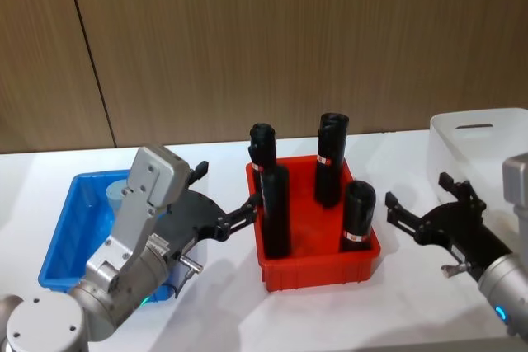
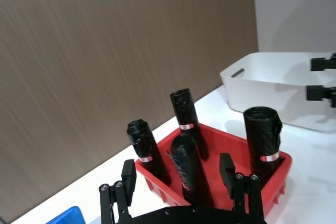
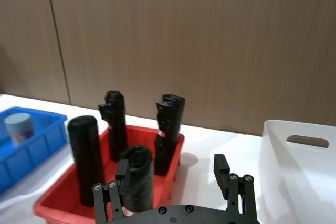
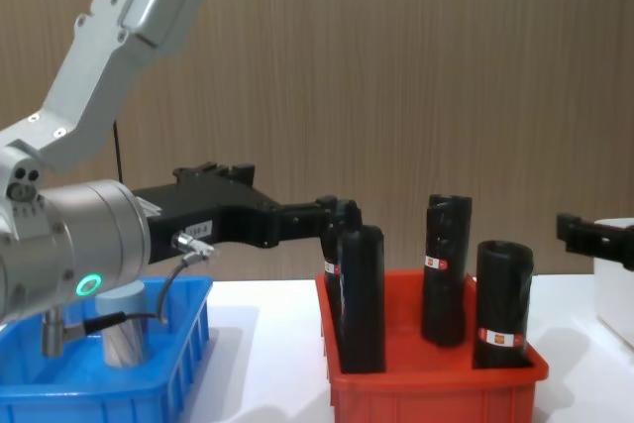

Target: Pick the cotton swabs from the blue box and place them into the white box.

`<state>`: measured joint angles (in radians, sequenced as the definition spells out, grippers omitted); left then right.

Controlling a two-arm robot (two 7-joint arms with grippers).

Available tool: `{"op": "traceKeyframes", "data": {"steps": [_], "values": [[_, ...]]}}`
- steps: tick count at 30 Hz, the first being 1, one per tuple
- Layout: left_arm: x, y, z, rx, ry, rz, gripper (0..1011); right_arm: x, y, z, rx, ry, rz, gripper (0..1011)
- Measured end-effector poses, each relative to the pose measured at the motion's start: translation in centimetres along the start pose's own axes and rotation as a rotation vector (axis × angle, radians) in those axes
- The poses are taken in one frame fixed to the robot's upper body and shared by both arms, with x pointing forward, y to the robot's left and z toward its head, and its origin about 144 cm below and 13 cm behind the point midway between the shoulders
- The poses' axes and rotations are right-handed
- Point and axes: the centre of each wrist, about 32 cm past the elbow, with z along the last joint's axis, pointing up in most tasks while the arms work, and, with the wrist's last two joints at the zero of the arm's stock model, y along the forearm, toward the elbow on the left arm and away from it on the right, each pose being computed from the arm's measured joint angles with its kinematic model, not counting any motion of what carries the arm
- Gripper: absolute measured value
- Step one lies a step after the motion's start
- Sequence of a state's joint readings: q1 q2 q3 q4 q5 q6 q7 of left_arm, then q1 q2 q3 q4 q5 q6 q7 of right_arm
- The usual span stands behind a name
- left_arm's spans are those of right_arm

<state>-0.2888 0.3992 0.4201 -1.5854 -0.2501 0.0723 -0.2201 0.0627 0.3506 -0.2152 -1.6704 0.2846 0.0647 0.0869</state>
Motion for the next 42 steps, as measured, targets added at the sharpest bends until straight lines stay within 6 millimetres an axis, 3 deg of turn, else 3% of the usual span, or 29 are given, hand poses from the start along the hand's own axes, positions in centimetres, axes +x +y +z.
{"op": "traceKeyframes", "data": {"steps": [12,42], "values": [[-2.2,0.3,-0.4,-0.037,-0.017,0.115,1004,-2.3,-1.8,0.4,0.050,0.031,0.020,1002],[-2.9,0.5,-0.5,-0.051,-0.021,0.157,1004,-2.3,-1.8,0.5,0.051,0.031,0.023,1002]]}}
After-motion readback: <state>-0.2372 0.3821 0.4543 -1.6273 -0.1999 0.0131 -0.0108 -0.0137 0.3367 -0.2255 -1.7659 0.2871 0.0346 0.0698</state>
